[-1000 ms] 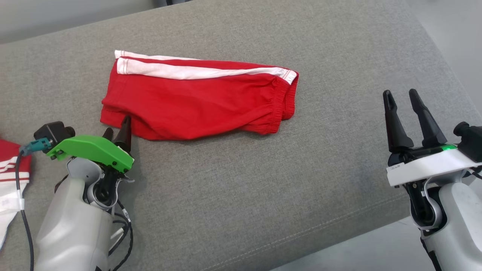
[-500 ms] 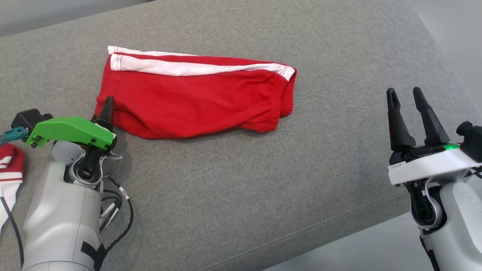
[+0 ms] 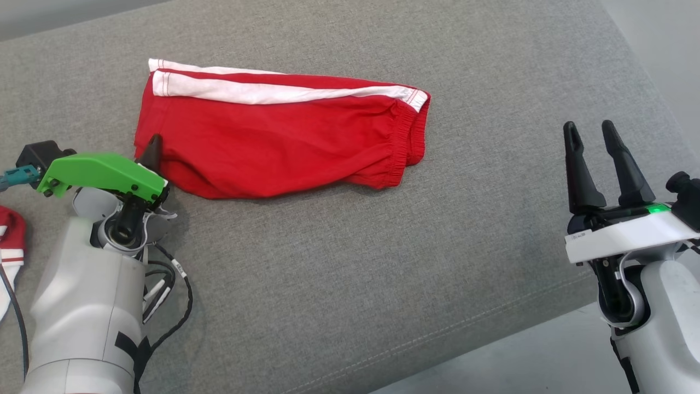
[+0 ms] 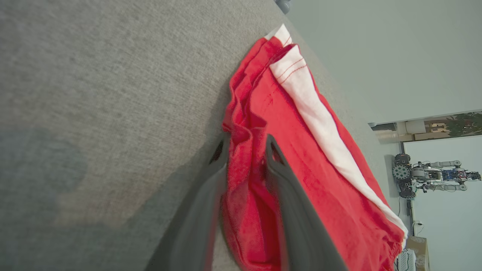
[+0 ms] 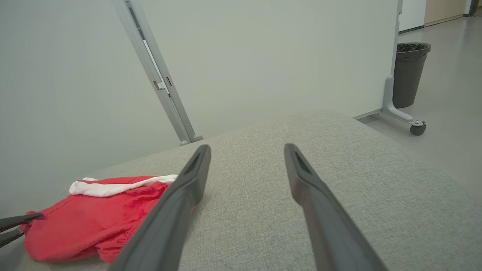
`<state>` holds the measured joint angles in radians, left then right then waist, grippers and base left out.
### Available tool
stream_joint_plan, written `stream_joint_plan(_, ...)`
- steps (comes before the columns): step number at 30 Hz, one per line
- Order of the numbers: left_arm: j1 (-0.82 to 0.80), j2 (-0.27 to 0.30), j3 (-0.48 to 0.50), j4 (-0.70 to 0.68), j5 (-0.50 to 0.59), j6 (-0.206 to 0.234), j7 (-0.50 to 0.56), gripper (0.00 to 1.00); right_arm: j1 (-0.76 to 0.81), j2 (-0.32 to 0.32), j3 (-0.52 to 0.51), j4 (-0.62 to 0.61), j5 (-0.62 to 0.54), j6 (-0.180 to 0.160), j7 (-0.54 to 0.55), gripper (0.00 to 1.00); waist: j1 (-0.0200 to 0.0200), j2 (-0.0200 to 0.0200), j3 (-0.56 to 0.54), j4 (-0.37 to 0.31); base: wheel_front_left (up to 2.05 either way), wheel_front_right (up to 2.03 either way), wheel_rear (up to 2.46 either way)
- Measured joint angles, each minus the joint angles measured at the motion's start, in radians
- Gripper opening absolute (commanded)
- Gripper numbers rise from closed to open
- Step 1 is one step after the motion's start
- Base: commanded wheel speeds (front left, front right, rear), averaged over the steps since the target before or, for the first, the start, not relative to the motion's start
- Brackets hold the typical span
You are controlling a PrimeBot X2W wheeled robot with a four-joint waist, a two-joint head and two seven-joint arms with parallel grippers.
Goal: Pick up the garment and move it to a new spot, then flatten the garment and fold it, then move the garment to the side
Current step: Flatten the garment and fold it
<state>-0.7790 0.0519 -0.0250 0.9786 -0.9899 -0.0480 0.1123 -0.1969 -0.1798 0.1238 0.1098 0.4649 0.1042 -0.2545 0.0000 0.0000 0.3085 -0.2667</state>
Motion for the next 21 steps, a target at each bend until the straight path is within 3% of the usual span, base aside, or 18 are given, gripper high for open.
stream_joint_plan(9, -0.004, -0.011, -0.019, 0.020, 0.000, -0.040, -0.027, 0.00, 0.000, 0.006, -0.030, 0.009, -0.010, 0.001, 0.000, 1.00, 0.0000, 0.0000, -0.012, 0.042, 0.00, 0.00, 0.00)
stream_joint_plan(21, 0.065, -0.035, -0.045, 0.037, -0.011, -0.057, -0.131, 0.00, 0.010, 0.008, -0.048, 0.030, -0.033, 0.010, 0.000, 1.00, 0.0000, 0.0000, -0.058, 0.131, 0.00, 0.00, 0.00)
